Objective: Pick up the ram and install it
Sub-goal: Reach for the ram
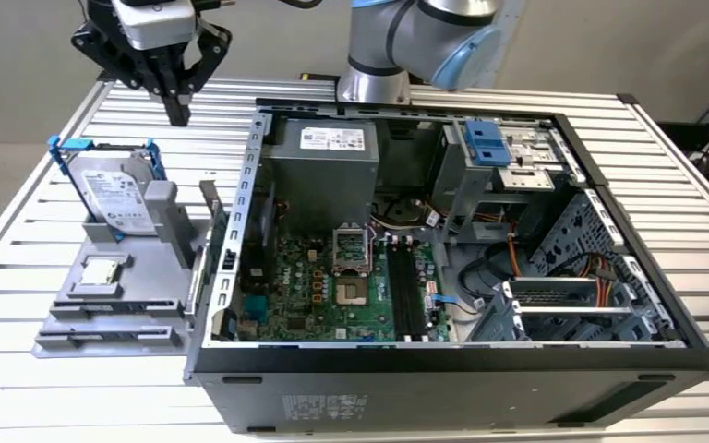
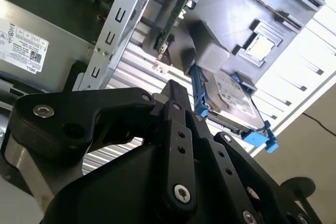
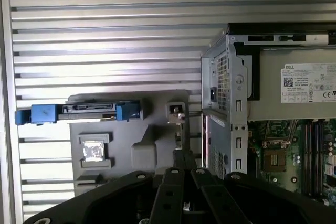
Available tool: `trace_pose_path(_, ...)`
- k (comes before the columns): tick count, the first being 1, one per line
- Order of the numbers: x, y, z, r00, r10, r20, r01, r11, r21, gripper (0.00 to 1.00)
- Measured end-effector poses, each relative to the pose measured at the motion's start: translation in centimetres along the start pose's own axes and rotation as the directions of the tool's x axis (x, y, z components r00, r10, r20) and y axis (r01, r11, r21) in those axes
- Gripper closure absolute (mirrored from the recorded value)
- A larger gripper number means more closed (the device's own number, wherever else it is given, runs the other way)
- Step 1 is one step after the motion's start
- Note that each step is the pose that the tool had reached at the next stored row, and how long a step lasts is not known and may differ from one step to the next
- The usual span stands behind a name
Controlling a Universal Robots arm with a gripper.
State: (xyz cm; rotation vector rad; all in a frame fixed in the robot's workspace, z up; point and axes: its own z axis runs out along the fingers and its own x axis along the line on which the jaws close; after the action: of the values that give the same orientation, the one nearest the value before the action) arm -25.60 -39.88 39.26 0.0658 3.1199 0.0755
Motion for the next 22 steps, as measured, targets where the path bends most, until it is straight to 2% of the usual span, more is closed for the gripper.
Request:
trace_pose_path(5,0.99,-0.04,-0.02,1.0000,-0.004,-0.0002,0.004,1.0000,-0.0001,1.00)
trace_pose_path(10,2.32,-0.10,-0.05,0.9999,-0.010,-0.0005,0.010,0.9999,-0.0001,1.00)
trace_pose_path(16,3.46,-0.14,-0.08,0.9995,-0.033,-0.0017,0.033,0.9995,-0.0006,1.00)
trace_pose_path(22,5.19,-0.22,-0.11,0.9994,-0.034,-0.0017,0.034,0.9994,-0.0006,1.00)
